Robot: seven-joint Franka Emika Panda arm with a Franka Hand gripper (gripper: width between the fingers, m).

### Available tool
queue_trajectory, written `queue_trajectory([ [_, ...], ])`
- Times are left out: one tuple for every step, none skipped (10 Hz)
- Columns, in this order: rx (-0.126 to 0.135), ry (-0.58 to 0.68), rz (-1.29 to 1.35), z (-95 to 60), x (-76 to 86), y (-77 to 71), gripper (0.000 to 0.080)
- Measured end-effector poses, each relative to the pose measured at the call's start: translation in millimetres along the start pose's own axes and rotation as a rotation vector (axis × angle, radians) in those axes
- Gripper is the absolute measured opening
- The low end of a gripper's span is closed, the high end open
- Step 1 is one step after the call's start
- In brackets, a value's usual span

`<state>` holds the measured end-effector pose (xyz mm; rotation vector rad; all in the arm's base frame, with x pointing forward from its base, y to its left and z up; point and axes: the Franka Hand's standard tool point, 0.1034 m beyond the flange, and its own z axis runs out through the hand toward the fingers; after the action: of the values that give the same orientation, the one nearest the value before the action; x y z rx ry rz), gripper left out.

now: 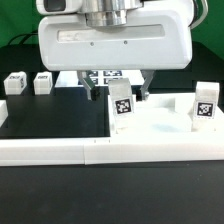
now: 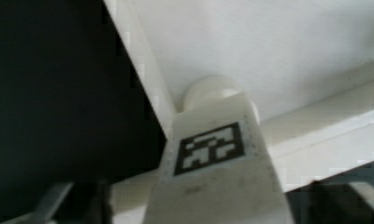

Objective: Assemble square table

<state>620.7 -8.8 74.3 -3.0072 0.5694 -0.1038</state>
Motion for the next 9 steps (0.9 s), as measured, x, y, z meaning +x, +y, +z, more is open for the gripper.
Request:
queue_trajectory([
  [0.0, 0.0, 0.025, 0.0, -0.1, -0.3, 0.0387],
  [0.001, 0.0, 0.093, 0.0, -0.2, -0.6, 0.0288],
  [0.002, 0.0, 0.162, 0.1, -0.2, -0.8, 0.0288],
  [0.003, -0.001, 0.21, 0.1, -0.3, -0.9, 0.0288],
  [0.005, -0.002, 0.301, 0.2, -0.5, -1.6, 0.0288],
  [0.006, -0.002, 0.352, 0.2, -0.6, -1.8, 0.0289],
  [0.005, -0.003, 0.432, 0.6, -1.3, -3.0, 0.0289],
  [0.002, -0.009, 0.569, 1.3, -3.2, -6.3, 0.0289],
  [0.009, -0.015, 0.728, 1.7, -3.5, -7.7, 0.0289],
])
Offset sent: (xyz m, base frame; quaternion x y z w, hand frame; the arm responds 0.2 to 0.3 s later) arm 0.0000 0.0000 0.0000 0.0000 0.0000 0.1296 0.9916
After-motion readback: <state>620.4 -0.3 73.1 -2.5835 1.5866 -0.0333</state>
